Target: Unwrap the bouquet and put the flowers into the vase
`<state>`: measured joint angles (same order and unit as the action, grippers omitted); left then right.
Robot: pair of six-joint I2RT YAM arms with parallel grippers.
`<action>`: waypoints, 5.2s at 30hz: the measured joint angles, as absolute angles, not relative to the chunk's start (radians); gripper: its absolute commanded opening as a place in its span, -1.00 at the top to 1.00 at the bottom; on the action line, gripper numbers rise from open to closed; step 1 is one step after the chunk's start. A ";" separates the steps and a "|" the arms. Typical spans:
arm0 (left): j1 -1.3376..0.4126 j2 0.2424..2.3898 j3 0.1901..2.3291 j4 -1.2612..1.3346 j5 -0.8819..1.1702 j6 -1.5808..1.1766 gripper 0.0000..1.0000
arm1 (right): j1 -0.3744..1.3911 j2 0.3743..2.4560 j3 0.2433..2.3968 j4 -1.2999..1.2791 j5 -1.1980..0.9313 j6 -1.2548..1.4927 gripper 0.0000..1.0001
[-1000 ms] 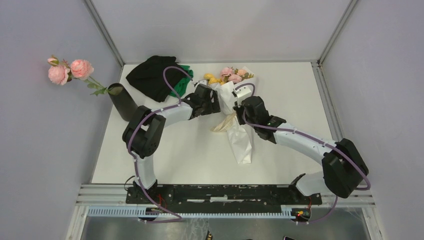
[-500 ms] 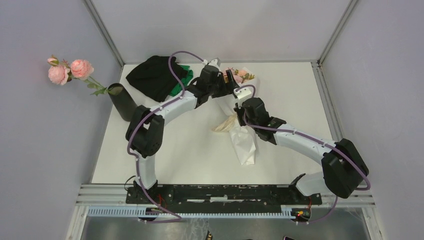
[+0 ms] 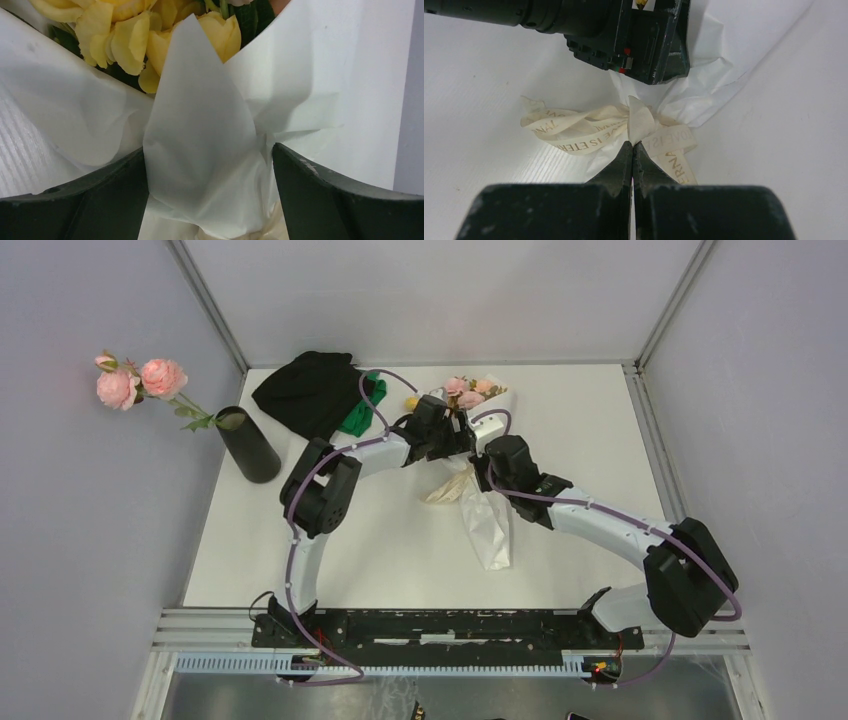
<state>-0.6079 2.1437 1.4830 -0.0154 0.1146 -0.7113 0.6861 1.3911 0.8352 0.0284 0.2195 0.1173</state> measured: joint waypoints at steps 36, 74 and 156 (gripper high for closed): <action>-0.601 2.206 1.478 0.119 0.166 -0.770 -0.79 | 0.680 1.166 0.748 -0.065 0.320 0.080 0.04; -0.590 2.186 1.425 0.175 0.171 -0.770 -0.79 | 0.462 1.574 0.912 0.007 0.245 0.047 -0.14; -0.485 2.143 1.343 0.211 0.242 -0.770 -0.79 | 0.122 0.928 0.986 -0.212 0.491 0.133 1.00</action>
<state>-0.4854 2.1429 1.3434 0.2111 0.2424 -0.7696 0.1219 0.9279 0.9863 -0.2123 0.4908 0.1333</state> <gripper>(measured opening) 0.895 0.006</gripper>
